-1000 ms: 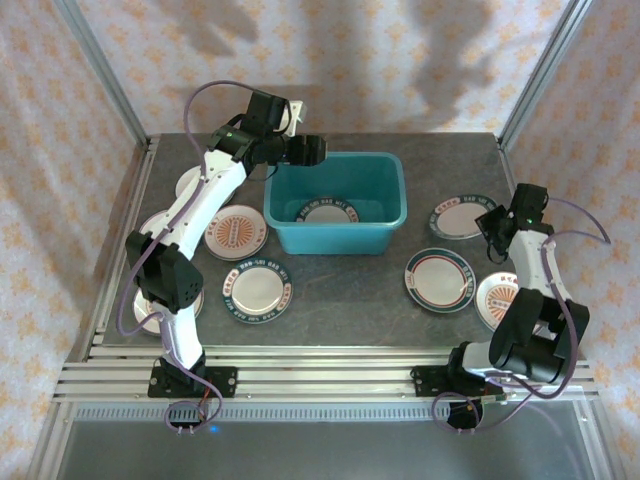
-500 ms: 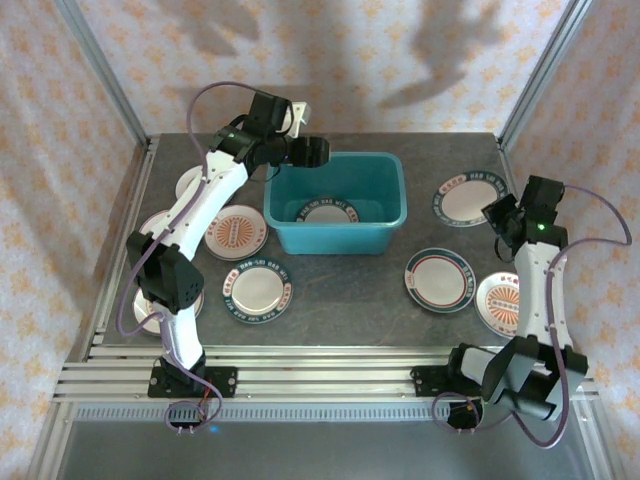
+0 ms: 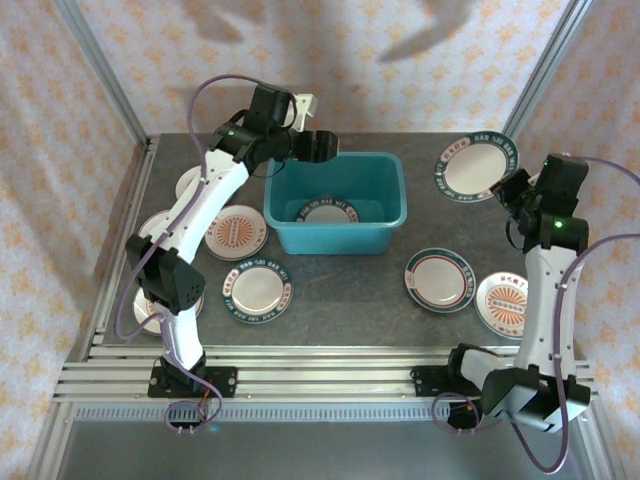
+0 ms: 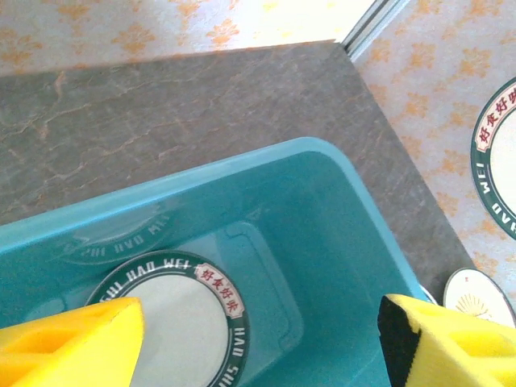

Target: Place the plates into the plastic bin on the countertop

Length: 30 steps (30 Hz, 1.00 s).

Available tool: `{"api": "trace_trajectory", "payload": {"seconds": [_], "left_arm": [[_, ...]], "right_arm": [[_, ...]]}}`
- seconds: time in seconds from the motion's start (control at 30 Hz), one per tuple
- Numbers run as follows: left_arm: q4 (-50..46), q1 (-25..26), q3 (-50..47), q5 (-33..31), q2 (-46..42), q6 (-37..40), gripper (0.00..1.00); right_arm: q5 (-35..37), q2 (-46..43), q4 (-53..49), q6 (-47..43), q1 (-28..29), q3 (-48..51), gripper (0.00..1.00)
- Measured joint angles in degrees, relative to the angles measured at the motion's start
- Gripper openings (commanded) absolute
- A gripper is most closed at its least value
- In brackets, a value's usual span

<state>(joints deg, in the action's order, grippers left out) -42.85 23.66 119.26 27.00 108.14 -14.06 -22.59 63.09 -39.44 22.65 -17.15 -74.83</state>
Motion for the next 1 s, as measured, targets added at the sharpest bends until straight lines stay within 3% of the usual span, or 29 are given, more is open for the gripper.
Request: {"api": "trace_trajectory", "payload": {"seconds": [0.17, 0.63, 1.0], "left_arm": [[0.0, 0.8, 3.6, 1.3, 1.3, -0.4, 0.78], [-0.2, 1.7, 4.5, 2.5, 2.9, -2.4, 0.81], [0.5, 0.2, 1.0, 4.0, 3.0, -6.5, 0.82]], "right_arm": [[-1.7, 1.0, -1.4, -0.4, 3.3, -6.0, 0.0], [-3.2, 13.9, -1.3, -1.7, 22.8, -15.2, 0.0], [-7.3, 19.9, -0.3, -1.9, 26.0, -18.1, 0.0]]}}
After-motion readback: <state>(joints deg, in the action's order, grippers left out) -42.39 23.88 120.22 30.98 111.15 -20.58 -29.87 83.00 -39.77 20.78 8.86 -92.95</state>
